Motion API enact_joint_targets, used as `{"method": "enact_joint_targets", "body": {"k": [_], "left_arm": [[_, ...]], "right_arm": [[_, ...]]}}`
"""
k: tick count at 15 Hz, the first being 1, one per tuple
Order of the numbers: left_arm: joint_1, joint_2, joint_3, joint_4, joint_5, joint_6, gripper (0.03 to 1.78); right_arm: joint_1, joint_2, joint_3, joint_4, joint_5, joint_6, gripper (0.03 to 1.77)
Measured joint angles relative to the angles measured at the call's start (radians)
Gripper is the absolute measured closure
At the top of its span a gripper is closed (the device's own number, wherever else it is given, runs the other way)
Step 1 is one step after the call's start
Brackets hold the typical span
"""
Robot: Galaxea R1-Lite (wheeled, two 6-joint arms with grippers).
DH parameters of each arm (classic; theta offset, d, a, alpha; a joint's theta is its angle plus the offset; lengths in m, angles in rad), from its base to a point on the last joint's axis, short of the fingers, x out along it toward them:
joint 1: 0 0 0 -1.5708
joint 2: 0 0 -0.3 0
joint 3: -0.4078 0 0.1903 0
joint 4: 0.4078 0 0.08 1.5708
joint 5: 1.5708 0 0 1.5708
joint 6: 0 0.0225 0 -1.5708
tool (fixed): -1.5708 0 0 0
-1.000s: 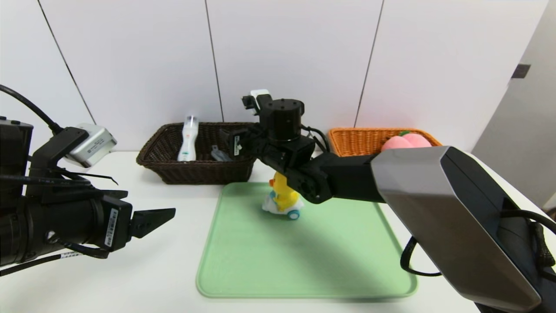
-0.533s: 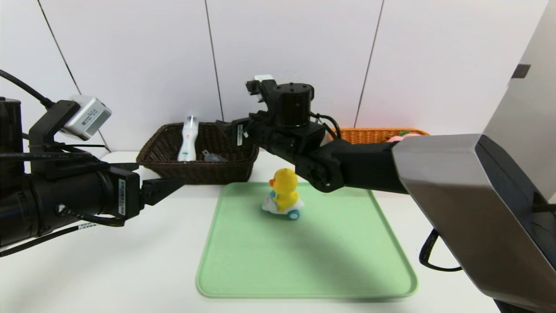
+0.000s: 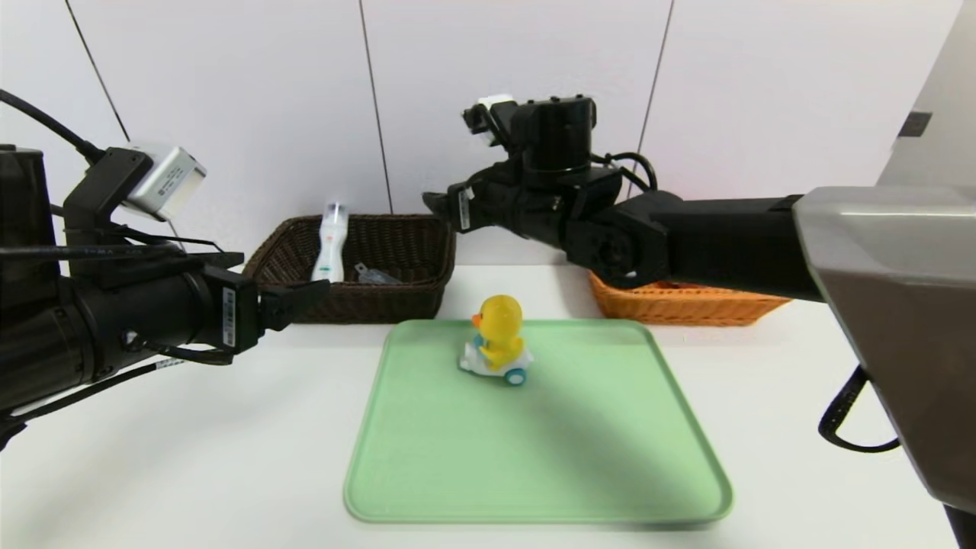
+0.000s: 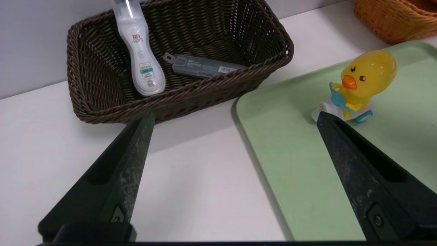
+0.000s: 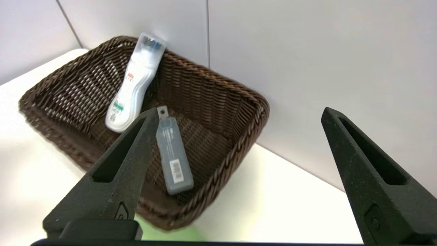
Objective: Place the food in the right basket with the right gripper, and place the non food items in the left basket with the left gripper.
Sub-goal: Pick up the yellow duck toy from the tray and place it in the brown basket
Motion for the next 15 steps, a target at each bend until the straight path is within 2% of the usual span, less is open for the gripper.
{"method": "enact_joint_targets", "body": {"k": [1, 4, 8, 11, 12, 15], "left_arm": [[0.000, 0.000, -0.026, 0.046, -0.018, -0.006, 0.12], [-0.003, 0.000, -0.094, 0.175, -0.135, -0.045, 0.12], [-0.049, 0.025, -0.116, 0.179, -0.144, -0.052, 0.12], [-0.093, 0.057, -0.117, 0.174, -0.155, -0.052, 0.12], [-0.098, 0.066, -0.117, 0.172, -0.186, -0.052, 0.12], [-0.103, 0.087, -0.104, 0.166, -0.350, -0.053, 0.12]], "right_arm": [[-0.005, -0.024, 0.000, 0.048, 0.000, 0.001, 0.15], [-0.018, -0.100, 0.000, 0.192, -0.017, 0.001, 0.13], [-0.053, -0.206, 0.000, 0.422, -0.092, 0.010, 0.11], [-0.078, -0.270, 0.000, 0.581, -0.097, 0.080, 0.11], [-0.079, -0.284, 0.000, 0.605, -0.096, 0.110, 0.11], [-0.097, -0.319, 0.000, 0.671, -0.096, 0.186, 0.11]]}}
